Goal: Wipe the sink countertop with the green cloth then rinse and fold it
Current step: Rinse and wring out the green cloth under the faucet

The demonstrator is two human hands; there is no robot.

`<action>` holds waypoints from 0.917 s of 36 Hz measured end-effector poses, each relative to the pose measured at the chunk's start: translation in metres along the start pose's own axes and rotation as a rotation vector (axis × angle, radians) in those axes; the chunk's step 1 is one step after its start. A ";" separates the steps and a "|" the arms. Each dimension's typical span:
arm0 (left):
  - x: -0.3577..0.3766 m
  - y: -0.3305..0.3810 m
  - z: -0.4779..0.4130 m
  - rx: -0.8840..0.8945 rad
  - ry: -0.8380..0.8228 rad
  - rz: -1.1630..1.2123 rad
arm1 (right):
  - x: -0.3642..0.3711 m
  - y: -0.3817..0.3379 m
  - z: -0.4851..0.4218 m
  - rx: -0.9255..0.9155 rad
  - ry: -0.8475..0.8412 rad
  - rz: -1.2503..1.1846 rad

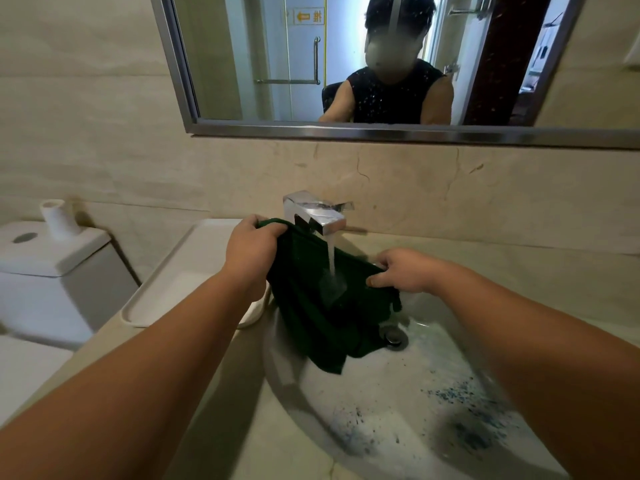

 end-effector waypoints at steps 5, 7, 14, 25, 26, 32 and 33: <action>0.012 -0.012 0.000 -0.057 -0.064 -0.044 | -0.001 -0.001 -0.002 0.100 0.078 -0.312; 0.020 -0.020 0.001 -0.115 -0.115 -0.094 | 0.001 -0.007 -0.002 0.131 0.092 -0.554; 0.054 -0.035 0.012 -0.161 -0.338 -0.101 | 0.008 -0.050 0.007 0.199 0.027 -1.180; 0.080 -0.039 0.032 -0.205 -0.568 0.161 | 0.002 -0.076 0.031 -0.104 -0.028 -0.739; 0.082 -0.038 0.034 -0.213 -0.580 0.198 | 0.002 -0.078 0.031 -0.115 -0.008 -0.712; 0.081 -0.040 0.039 -0.267 -0.547 0.376 | -0.001 -0.080 0.023 -0.135 0.224 -0.498; 0.077 -0.042 0.037 -0.264 -0.516 0.368 | -0.001 -0.081 0.022 -0.145 0.242 -0.469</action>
Point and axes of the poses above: each hand's wrist, its own z-axis away from the middle knuckle, its own x-axis out of the palm, y = z × x, the point moved 8 cm from there along -z, towards the middle knuckle, and after that the axes turned 2 degrees about -y, right-handed, at the moved point
